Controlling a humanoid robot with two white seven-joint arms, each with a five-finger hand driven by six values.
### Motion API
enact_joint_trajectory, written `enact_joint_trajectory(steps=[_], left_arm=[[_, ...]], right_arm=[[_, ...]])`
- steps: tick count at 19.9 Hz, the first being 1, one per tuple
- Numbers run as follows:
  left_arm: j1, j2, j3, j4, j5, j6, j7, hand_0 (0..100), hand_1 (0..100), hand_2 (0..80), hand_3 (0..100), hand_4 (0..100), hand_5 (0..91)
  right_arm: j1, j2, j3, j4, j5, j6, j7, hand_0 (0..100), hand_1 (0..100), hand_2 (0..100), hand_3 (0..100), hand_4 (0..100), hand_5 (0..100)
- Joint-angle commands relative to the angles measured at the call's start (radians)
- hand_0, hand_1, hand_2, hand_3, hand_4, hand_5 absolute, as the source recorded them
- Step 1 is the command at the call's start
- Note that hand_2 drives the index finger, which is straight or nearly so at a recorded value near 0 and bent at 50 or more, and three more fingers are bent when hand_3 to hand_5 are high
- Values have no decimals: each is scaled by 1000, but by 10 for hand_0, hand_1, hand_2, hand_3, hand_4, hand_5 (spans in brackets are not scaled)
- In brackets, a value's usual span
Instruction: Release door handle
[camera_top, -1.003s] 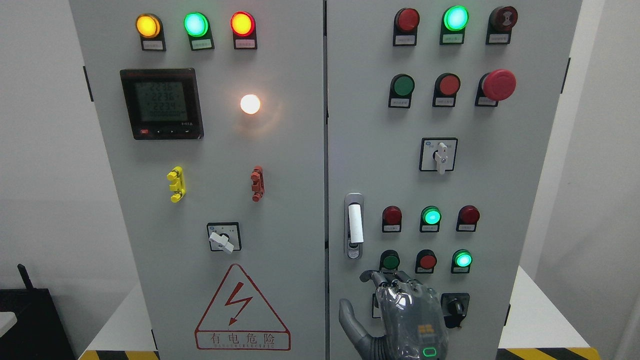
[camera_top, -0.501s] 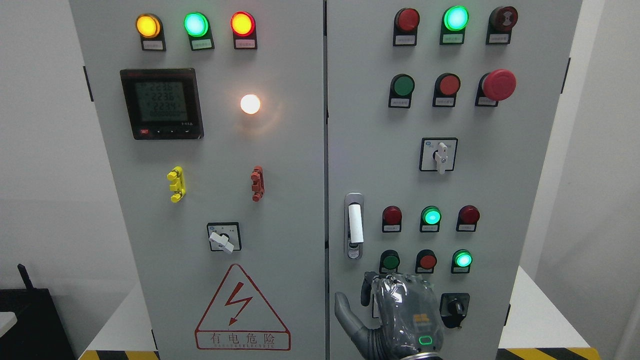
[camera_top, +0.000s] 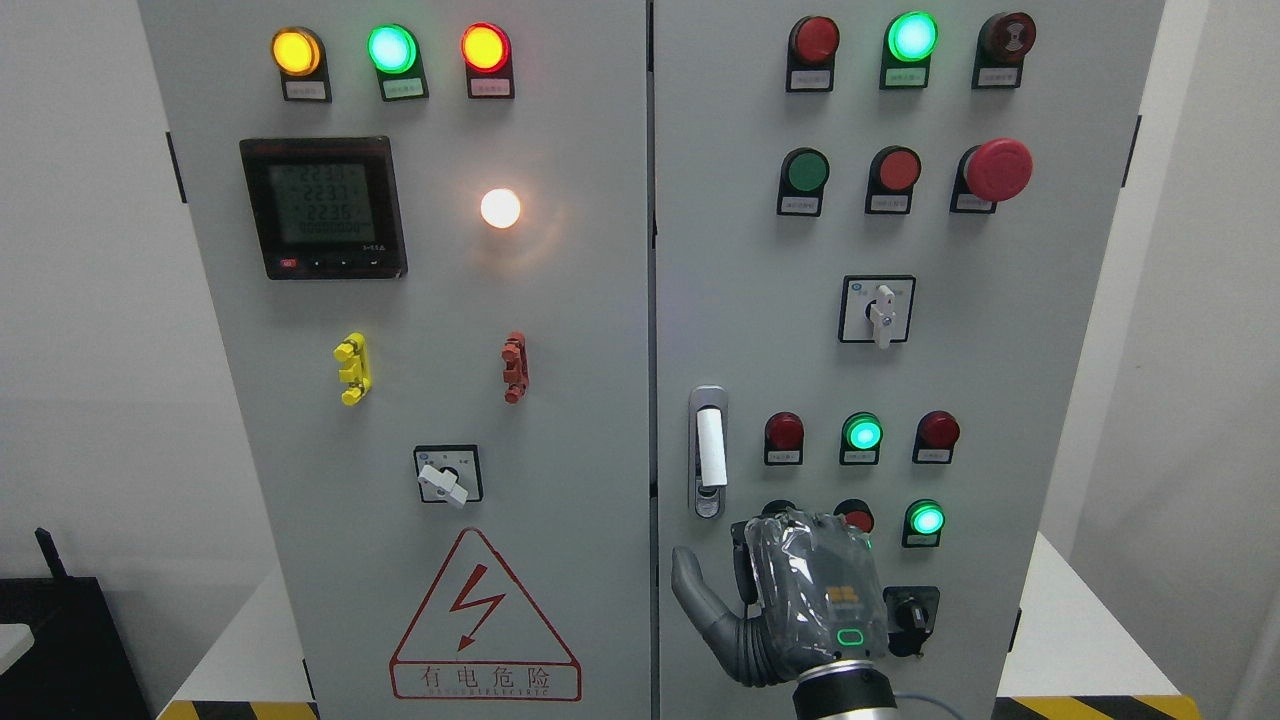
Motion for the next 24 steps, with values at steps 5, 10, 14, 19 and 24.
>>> enact_joint_trajectory(steps=[5,10,14,19,24], left_arm=[[-26,0,17,0,0,1,1,120,389,0,0,0,0],[-26,0,17,0,0,1,1,120,389,0,0,0,0],[-25,0,17,0,0,1,1,120,389,0,0,0,0],[-25,0,17,0,0,1,1,120,389,0,0,0,0],[-26,0,17,0,0,1,1,120,389,0,0,0,0]], right_arm=[[-71,0,-10,45,2,22,15,475,181,1000,1000,926,955],[-92,0,-14,59,4,22,18,489,192,1000,1000,924,955],[-109,0,-16,68,4,22,21,495,197,1000,1000,924,956],[-114,0,-27,77,4,22,21,489,222,1000,1000,924,956],[-114,0,-36,80,1,22,21,515,256,1000,1000,924,957]])
